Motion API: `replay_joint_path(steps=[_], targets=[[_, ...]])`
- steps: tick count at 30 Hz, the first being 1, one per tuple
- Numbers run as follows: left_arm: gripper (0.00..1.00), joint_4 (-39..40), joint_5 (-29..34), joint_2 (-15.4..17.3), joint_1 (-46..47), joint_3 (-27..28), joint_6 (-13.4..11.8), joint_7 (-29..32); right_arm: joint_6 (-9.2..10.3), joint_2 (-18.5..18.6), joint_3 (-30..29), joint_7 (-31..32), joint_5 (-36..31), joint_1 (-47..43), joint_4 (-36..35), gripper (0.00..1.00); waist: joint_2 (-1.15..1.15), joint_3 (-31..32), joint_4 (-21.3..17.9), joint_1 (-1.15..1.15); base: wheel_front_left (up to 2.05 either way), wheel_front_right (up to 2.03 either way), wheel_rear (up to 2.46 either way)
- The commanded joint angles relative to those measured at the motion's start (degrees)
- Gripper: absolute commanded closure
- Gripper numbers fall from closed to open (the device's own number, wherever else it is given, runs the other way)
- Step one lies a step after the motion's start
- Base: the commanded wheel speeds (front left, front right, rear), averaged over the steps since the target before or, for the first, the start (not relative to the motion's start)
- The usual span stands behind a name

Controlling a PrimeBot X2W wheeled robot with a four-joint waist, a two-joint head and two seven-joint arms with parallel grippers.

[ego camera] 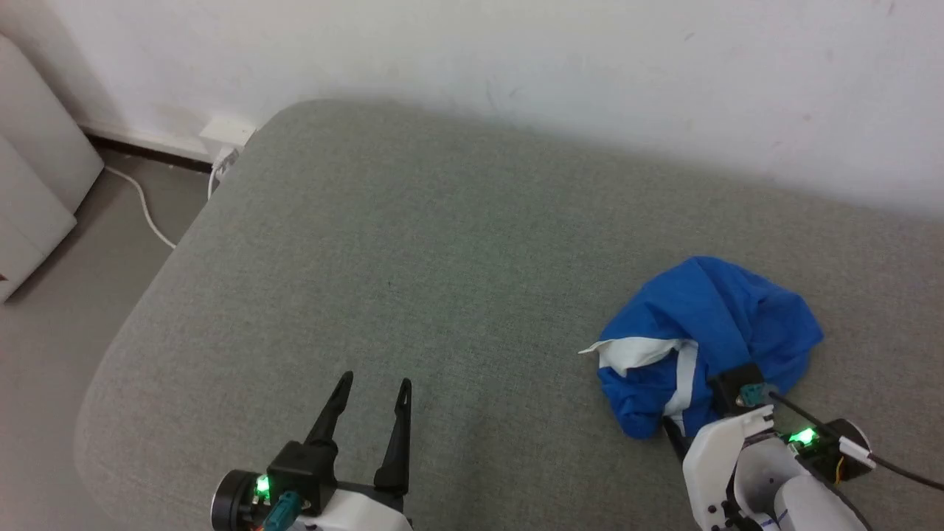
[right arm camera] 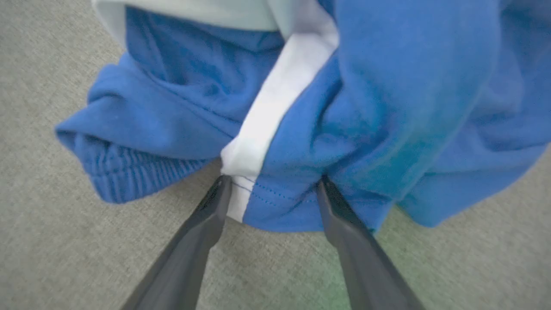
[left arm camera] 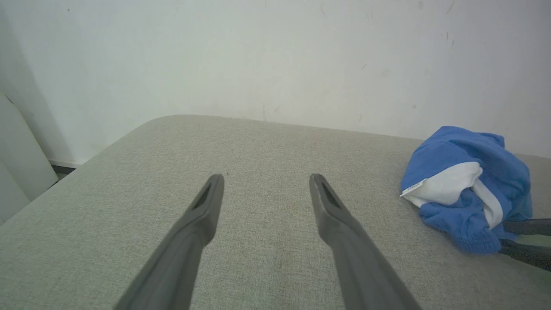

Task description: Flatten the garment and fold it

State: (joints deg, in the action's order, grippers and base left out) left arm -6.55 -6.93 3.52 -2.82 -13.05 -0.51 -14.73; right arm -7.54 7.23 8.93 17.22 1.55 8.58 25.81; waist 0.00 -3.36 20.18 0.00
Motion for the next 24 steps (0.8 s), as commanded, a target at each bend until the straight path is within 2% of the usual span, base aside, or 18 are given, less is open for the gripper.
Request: replay_joint_path(steps=[1,2,10,13,20,24], targets=[[0.00,-0.2,0.3,-0.4,1.2,0.2,0.2,-0.3,0.05,0.0,-0.3,0.9,-0.3,0.2,1.7,0.00,0.00,-1.4,1.0,0.00,0.00,0.00,0.00],[0.00,-0.3,0.3,-0.4,1.3,0.2,0.2,-0.3,0.05,0.0,-0.3,0.8,-0.4,0.2,2.0,1.00,0.00,-1.4,0.7,0.00,0.00,0.00,0.00],[0.00,-1.0,0.3,-0.6,1.0,1.1,0.5,-0.3,0.05,0.5,-3.2,-0.8,-0.7,-2.1,-0.2,1.00,0.00,1.0,-4.7,0.00,0.00,0.00,0.00],[0.00,-1.0,0.3,-0.6,0.6,1.5,0.6,-0.3,0.05,1.1,-5.9,-0.4,-0.5,-4.9,-4.3,1.00,0.00,2.1,-7.7,0.00,0.00,0.00,0.00],[0.00,-0.7,-0.1,-0.6,0.3,1.9,0.7,-0.3,0.05,4.3,-12.8,5.5,-0.2,-13.9,-16.7,1.00,0.00,3.8,-14.8,0.00,0.00,0.00,0.00],[0.00,-0.3,-0.8,-0.6,1.0,1.0,0.4,-0.3,0.05,5.3,-17.8,7.8,-0.9,-17.6,-19.3,1.00,0.00,4.0,-17.3,0.00,0.00,0.00,0.00]])
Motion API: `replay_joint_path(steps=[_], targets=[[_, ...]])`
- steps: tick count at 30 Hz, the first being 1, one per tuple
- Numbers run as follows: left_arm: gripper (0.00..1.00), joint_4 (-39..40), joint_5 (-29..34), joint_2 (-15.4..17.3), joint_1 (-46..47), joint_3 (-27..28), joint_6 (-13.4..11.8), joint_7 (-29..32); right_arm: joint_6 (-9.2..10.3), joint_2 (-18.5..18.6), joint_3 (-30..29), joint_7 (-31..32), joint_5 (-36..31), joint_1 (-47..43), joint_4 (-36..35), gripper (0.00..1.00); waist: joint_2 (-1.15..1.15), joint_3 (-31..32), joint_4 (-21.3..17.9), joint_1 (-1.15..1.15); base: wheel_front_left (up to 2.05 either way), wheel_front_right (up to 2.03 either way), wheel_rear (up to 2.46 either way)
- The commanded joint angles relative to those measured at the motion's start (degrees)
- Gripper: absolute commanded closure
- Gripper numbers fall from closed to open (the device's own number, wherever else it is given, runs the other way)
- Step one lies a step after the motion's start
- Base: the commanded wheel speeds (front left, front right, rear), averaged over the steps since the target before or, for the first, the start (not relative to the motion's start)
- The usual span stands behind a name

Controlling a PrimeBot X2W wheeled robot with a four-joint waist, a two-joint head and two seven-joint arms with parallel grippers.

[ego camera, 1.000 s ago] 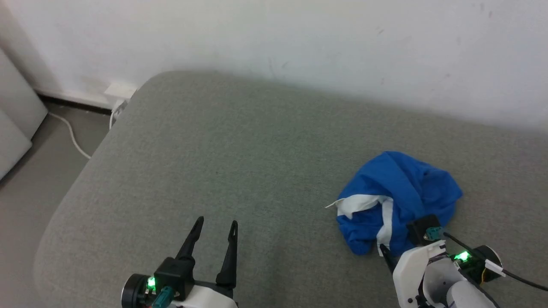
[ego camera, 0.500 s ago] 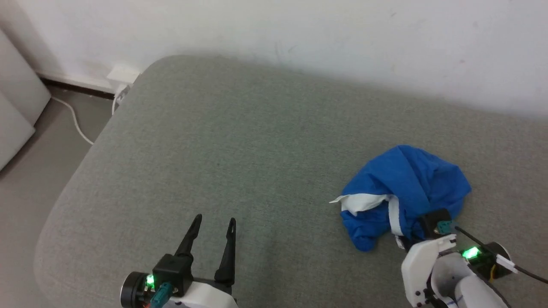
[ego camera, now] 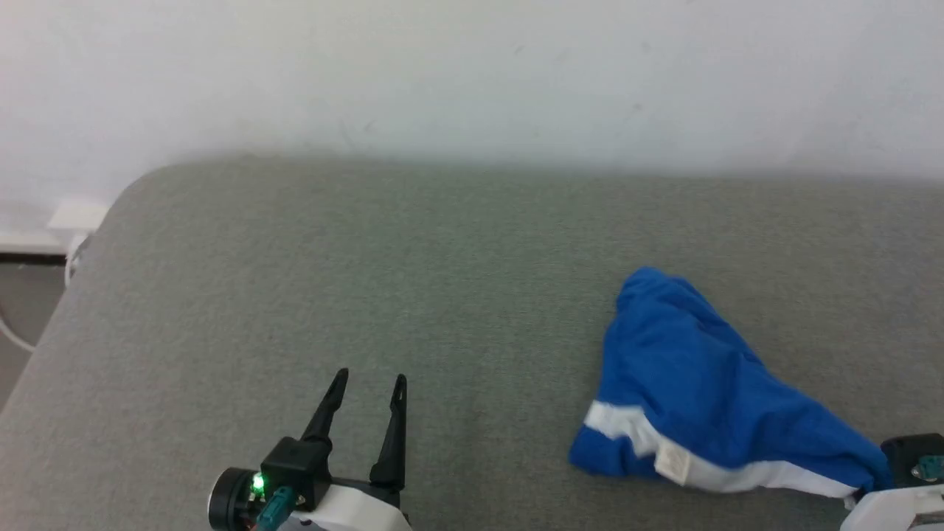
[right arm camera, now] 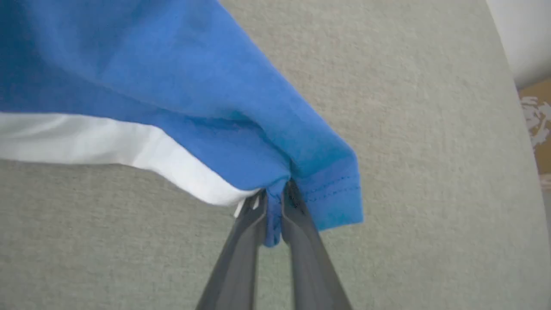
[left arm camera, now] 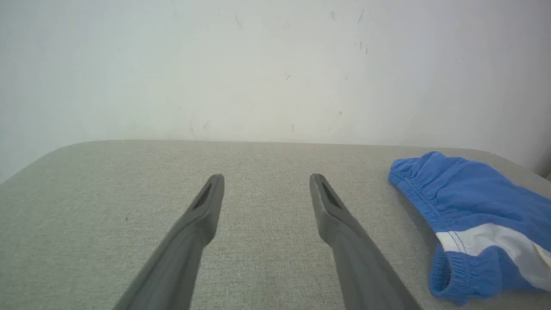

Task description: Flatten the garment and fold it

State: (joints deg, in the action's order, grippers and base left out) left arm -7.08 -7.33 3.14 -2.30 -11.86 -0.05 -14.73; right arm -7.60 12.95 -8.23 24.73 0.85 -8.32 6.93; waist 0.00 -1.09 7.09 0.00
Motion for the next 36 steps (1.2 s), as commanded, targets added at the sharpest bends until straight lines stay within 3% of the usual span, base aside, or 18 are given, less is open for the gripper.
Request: replay_joint_path(steps=[1,2,7,12,17,21,26,27,36], targets=[[0.00,0.3,-0.5,-0.2,0.6,-0.3,-0.1,-0.3,0.11,-0.6,-1.3,0.5,0.0,-1.0,-0.8,0.83,0.00,1.7,-4.7,0.00,0.00,0.00,0.00],[0.00,0.3,-0.6,-0.2,0.8,-0.6,-0.1,-0.3,0.11,-0.8,-1.8,0.2,-0.2,-1.1,-1.1,0.00,0.00,1.6,-5.2,0.00,0.00,0.00,0.00],[0.00,0.1,-0.9,-0.3,1.3,-1.9,-0.1,-0.3,0.11,-3.2,-1.6,-3.0,1.0,-0.1,-2.8,0.00,0.00,1.5,-6.8,0.00,0.00,0.00,0.00],[0.00,-0.3,-1.8,-0.3,1.6,-3.2,0.6,-0.3,0.11,-5.1,0.4,-10.1,5.7,1.8,-9.3,0.00,0.00,1.6,-8.2,0.00,0.00,0.00,0.00],[0.00,-5.7,-8.3,-0.3,2.3,-7.1,2.8,1.5,0.11,-6.2,0.9,-19.9,7.3,2.7,-14.5,0.00,0.00,1.9,-9.5,0.00,0.00,0.00,0.00],[0.00,-7.4,-9.5,-0.3,6.0,-11.1,4.7,9.9,0.11,-7.1,-0.5,-25.5,5.2,2.2,-13.4,0.00,0.00,1.0,-10.0,0.00,0.00,0.00,0.00],[0.00,-6.5,-12.2,-0.2,11.8,-15.1,6.2,25.7,0.11,-9.3,-4.4,-27.4,1.7,3.0,-10.4,0.00,0.00,-1.5,-10.5,0.00,0.00,0.00,0.00],[0.00,-6.5,-12.2,-0.2,11.8,-15.1,6.2,25.7,0.11,-9.3,-4.4,-27.4,1.7,3.0,-10.4,0.00,0.00,-1.5,-10.5,0.00,0.00,0.00,0.00],[0.00,-7.4,-12.6,0.3,20.2,-19.6,6.0,47.0,0.11,-10.0,-4.8,-29.5,1.9,6.0,-6.7,0.00,0.00,-6.2,-13.1,0.00,0.00,0.00,0.00]])
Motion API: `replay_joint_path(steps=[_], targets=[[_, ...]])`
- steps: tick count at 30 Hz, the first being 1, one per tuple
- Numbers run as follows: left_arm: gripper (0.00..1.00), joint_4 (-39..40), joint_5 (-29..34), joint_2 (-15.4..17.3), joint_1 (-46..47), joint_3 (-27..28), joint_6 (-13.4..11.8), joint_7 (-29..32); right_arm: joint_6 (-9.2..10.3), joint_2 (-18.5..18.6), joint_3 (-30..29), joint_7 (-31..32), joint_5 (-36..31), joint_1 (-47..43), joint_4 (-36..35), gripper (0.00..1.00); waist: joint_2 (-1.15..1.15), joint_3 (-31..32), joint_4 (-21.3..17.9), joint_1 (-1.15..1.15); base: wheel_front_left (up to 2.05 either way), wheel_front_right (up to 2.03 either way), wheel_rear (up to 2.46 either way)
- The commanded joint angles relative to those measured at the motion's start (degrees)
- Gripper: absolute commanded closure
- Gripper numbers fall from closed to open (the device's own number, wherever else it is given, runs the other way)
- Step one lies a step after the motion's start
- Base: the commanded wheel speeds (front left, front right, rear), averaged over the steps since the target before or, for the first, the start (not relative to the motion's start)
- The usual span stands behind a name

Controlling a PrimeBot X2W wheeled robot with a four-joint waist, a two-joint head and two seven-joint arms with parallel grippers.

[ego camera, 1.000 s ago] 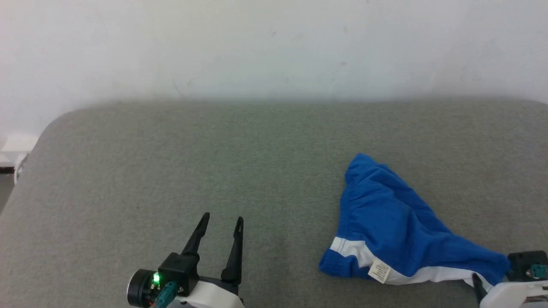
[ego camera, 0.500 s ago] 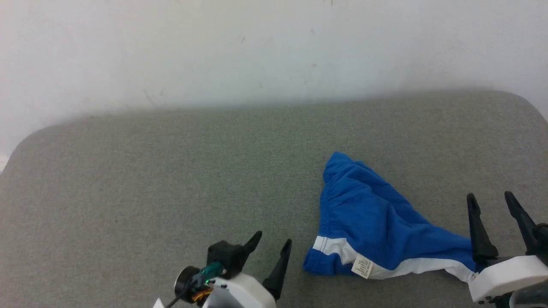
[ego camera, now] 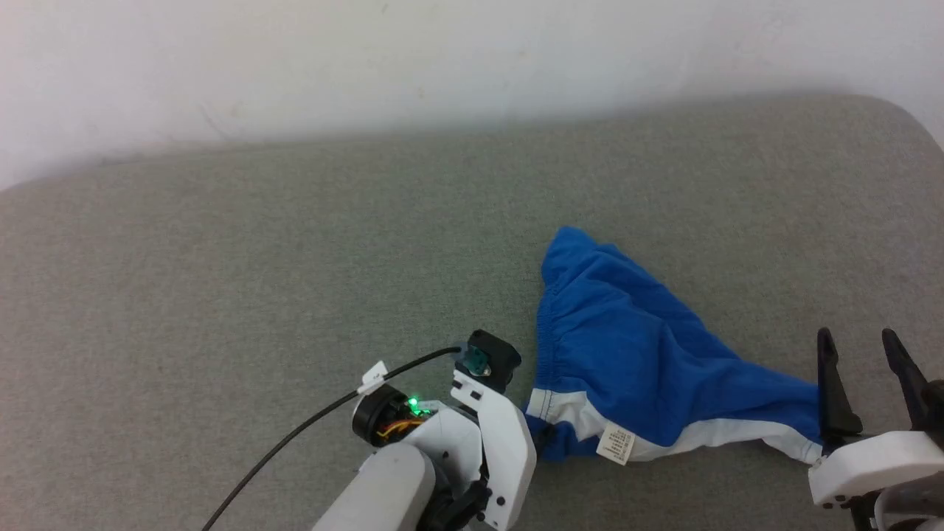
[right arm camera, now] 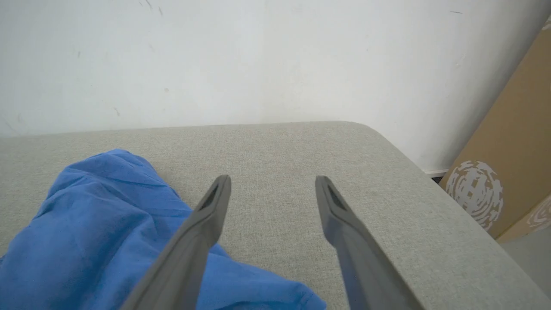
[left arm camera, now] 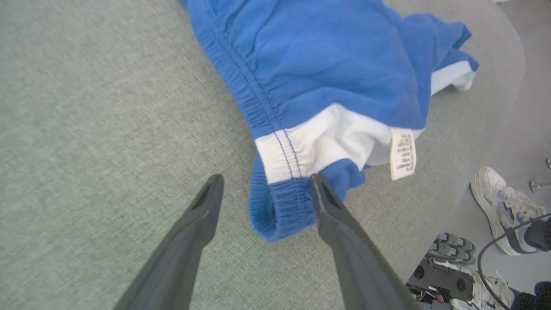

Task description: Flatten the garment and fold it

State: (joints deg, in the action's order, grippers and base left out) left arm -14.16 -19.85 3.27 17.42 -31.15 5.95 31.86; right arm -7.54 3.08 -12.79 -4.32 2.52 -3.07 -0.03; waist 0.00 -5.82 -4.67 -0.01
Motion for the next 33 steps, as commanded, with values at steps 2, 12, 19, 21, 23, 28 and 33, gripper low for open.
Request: replay_joint_path(steps=[2,12,19,21,23,28,33], targets=[[0.00,-1.1,-0.6,0.3,1.3,-1.3,0.2,3.4,0.05,-0.2,-0.6,-1.0,1.1,1.2,1.0,0.00,0.00,-2.2,-1.9,0.01,0.00,0.00,0.00],[0.63,-3.4,-0.3,0.9,3.9,-2.9,0.5,4.2,0.05,-0.2,-0.5,-2.7,2.3,3.0,3.7,0.00,0.00,-5.1,-3.0,0.01,0.00,0.00,0.00],[1.00,-1.4,-1.5,2.7,2.0,2.1,-2.1,-5.0,0.05,-0.2,0.5,-3.0,1.9,3.3,5.1,0.00,0.00,-3.2,-0.8,0.01,0.00,0.00,0.00],[1.00,0.3,-1.8,3.8,1.1,4.7,-3.6,-8.6,0.05,-0.2,0.8,-2.4,1.6,2.9,5.2,0.00,0.00,-2.3,0.4,0.01,0.00,0.00,0.00],[1.00,1.9,-2.0,5.1,-0.1,7.4,-5.3,-11.8,0.05,-0.2,1.0,-1.9,1.3,2.5,5.0,0.00,0.00,-1.4,1.7,0.01,0.00,0.00,0.00],[1.00,4.3,-3.2,7.9,-3.9,14.6,-9.9,-18.5,0.05,-0.2,1.8,-0.8,0.8,1.4,4.0,0.00,0.00,0.6,5.2,0.01,0.00,0.00,0.00],[1.00,2.1,-5.1,9.3,-9.4,18.9,-12.9,-20.5,0.05,-0.2,3.3,0.6,0.6,0.5,2.9,0.00,0.00,1.5,8.3,0.01,0.00,0.00,0.00]])
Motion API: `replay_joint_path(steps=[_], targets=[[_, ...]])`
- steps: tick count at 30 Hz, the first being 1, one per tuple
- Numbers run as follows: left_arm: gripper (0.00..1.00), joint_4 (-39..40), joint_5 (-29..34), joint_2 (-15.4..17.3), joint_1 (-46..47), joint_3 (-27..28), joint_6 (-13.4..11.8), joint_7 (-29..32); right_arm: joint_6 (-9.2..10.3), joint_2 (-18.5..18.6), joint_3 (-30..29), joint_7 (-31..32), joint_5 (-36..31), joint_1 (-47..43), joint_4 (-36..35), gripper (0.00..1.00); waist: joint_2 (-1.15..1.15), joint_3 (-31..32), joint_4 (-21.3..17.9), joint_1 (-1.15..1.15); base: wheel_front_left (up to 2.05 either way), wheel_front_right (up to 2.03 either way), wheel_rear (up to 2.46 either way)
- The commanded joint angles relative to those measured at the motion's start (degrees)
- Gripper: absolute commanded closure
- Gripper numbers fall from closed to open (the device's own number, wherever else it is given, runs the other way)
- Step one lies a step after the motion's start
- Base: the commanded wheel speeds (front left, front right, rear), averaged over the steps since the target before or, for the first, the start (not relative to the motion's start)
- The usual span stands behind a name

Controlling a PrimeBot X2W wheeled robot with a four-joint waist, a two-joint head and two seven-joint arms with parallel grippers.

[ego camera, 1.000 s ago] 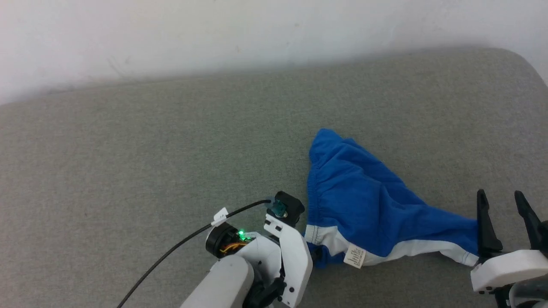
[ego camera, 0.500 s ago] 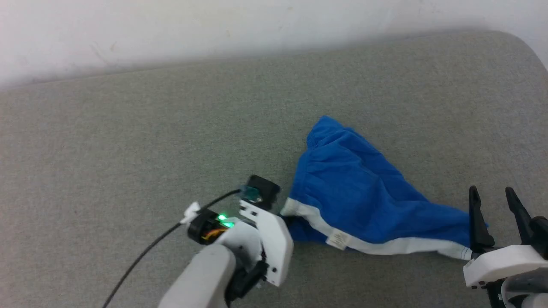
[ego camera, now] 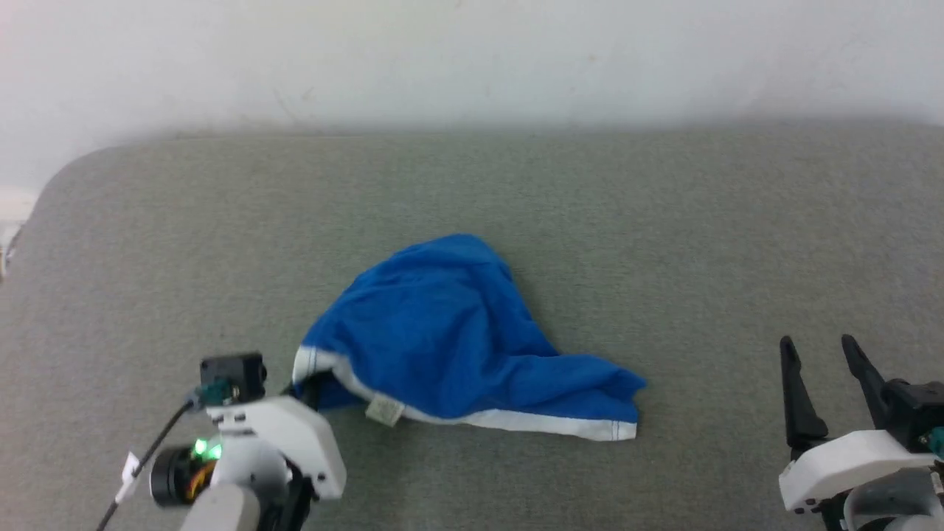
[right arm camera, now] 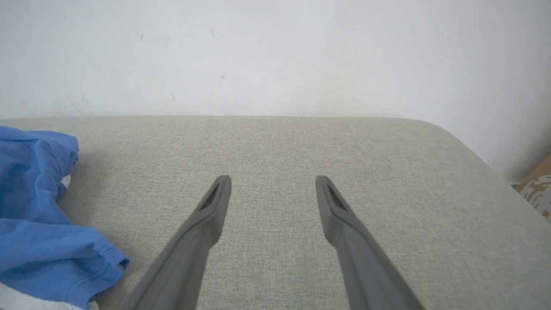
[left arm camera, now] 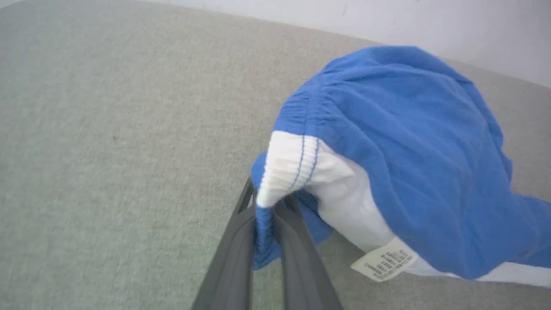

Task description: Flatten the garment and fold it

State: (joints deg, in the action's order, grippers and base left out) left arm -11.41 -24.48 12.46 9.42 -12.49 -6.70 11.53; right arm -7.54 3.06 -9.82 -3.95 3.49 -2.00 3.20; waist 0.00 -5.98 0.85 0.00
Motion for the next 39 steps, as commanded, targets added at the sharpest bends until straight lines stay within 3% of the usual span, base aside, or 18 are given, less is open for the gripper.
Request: replay_joint_path(steps=[1,2,3,4,5,9,14,18,24,30,37,38,39], targets=[[1.00,-1.4,-0.8,0.0,-2.5,0.3,-0.2,-0.3,0.05,-0.2,0.5,0.4,-0.4,-0.8,-0.5,0.00,0.00,1.7,3.3,0.00,0.00,0.00,0.00],[1.00,-2.1,-1.0,-0.1,-3.4,0.0,0.1,-0.6,0.05,-0.2,0.7,0.6,-0.5,-0.9,-0.6,0.00,0.00,1.8,3.8,0.00,0.00,0.00,0.00],[0.91,-2.8,-1.3,-0.5,-4.2,-0.4,0.6,-0.8,0.05,-0.2,1.0,0.8,-0.5,-1.0,-0.8,0.00,0.00,1.9,4.3,0.00,0.00,0.00,0.00],[0.16,-3.4,-1.6,-0.8,-4.8,-0.9,1.3,-1.2,0.05,-0.2,1.2,1.0,-0.6,-1.0,-0.9,0.00,0.00,1.9,4.7,0.00,0.00,0.00,0.00],[0.00,-3.9,-1.8,-1.3,-5.2,-1.3,1.9,-1.9,0.05,-0.2,1.4,1.2,-0.6,-1.1,-1.0,0.00,0.00,2.0,5.2,0.00,0.00,0.00,0.00],[0.00,-4.5,-1.4,-2.5,-4.9,-2.1,3.7,-8.2,0.05,-0.2,2.4,1.9,-0.7,-1.4,-1.7,0.00,0.00,2.3,6.6,0.00,0.00,0.00,0.00],[0.00,-4.5,0.5,-3.3,-3.7,-1.6,3.8,-18.5,0.05,-0.1,5.0,3.4,-0.9,-0.6,-2.4,0.00,0.00,2.7,8.2,0.00,0.00,0.00,0.00],[0.00,-3.6,3.7,-3.2,-2.9,-2.1,4.3,-25.2,0.05,2.7,10.4,8.6,2.1,1.4,-1.7,0.00,0.00,2.7,9.8,0.00,0.00,0.00,0.00],[0.00,3.3,10.1,-4.6,-3.6,-1.6,4.4,-26.5,0.05,9.0,18.5,20.3,8.8,7.0,2.8,0.00,0.00,1.7,12.9,0.00,0.00,0.00,0.00],[0.00,6.0,13.5,-6.9,-6.0,-1.5,6.3,-26.5,0.05,12.5,24.2,28.9,14.2,12.1,10.6,0.00,0.00,0.5,15.8,0.00,0.00,0.00,0.00],[0.00,6.5,14.9,-8.3,-6.6,-0.4,7.3,-26.5,0.05,13.6,26.5,30.7,15.7,13.7,17.0,0.00,0.00,0.2,17.0,0.00,0.00,0.00,0.00],[0.00,6.5,15.1,-8.5,-6.7,-0.3,7.4,-26.5,0.05,13.8,26.7,30.6,15.9,13.7,17.7,0.57,0.00,0.2,17.0,0.00,0.00,0.00,0.00],[0.00,6.5,15.3,-8.7,-7.0,0.2,7.7,-26.5,0.05,14.2,26.5,29.6,15.7,13.8,18.9,1.00,0.00,0.3,16.8,0.00,0.00,0.00,0.00]])
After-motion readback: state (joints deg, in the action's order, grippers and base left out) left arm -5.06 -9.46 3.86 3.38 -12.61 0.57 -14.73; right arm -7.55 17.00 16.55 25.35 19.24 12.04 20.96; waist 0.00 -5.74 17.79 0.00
